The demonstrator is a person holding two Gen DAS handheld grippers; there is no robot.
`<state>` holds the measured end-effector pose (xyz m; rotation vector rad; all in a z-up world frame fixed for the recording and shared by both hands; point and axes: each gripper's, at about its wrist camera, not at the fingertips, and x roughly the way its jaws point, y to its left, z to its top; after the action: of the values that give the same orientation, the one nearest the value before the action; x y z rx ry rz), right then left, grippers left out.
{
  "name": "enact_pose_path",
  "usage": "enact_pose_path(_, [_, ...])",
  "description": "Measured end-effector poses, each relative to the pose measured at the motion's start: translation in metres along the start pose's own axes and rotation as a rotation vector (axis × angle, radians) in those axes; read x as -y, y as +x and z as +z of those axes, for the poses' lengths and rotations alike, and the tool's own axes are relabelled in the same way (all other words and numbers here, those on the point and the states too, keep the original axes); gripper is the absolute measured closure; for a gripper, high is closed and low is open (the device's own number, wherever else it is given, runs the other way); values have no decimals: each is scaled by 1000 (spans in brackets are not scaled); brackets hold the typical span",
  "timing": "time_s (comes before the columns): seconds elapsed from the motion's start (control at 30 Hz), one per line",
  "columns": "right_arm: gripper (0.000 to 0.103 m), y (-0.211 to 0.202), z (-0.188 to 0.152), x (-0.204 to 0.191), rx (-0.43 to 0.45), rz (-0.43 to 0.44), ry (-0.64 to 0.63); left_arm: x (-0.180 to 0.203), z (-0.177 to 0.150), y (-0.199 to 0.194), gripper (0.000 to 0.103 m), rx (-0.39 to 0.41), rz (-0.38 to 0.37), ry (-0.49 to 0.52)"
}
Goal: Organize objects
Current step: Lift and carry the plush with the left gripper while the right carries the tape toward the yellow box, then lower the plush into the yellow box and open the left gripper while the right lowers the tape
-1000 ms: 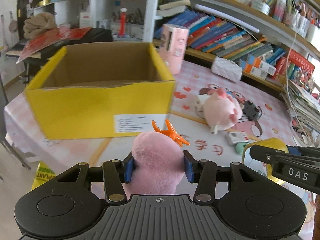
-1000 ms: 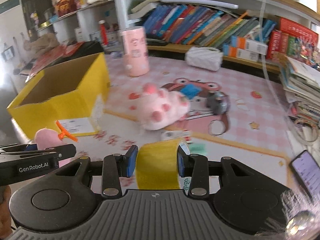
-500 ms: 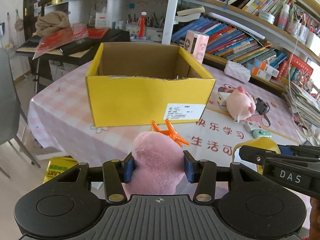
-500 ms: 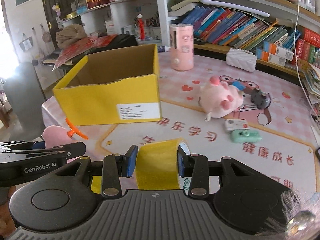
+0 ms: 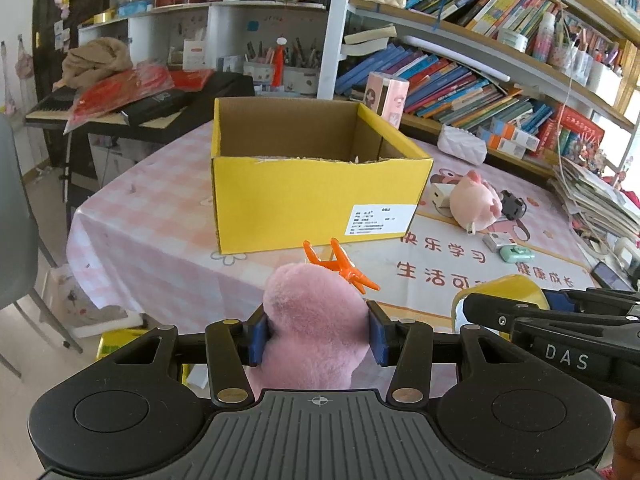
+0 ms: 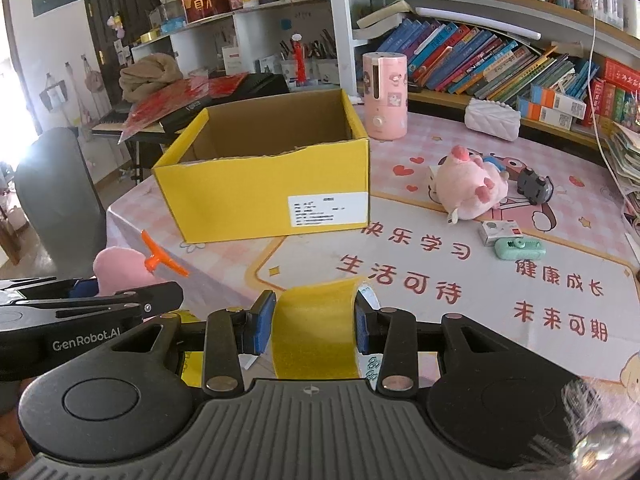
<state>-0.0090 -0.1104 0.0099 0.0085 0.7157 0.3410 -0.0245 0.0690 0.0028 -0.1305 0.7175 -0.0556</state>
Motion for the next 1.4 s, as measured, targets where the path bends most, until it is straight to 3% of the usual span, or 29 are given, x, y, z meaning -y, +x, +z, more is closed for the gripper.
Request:
enact_pose_path(0.93, [66,-1,8,-36,52,-32,-20,-25,10,-10,57,70,-29,40])
enact_pose_path(1.17, [66,7,32,-32,76,-34,-13,-25,34,1,57,106,-37,21])
enact_pose_path(1.4, [66,28,79,-22,142,-14,-14,-24,72,19,57,164,1,2])
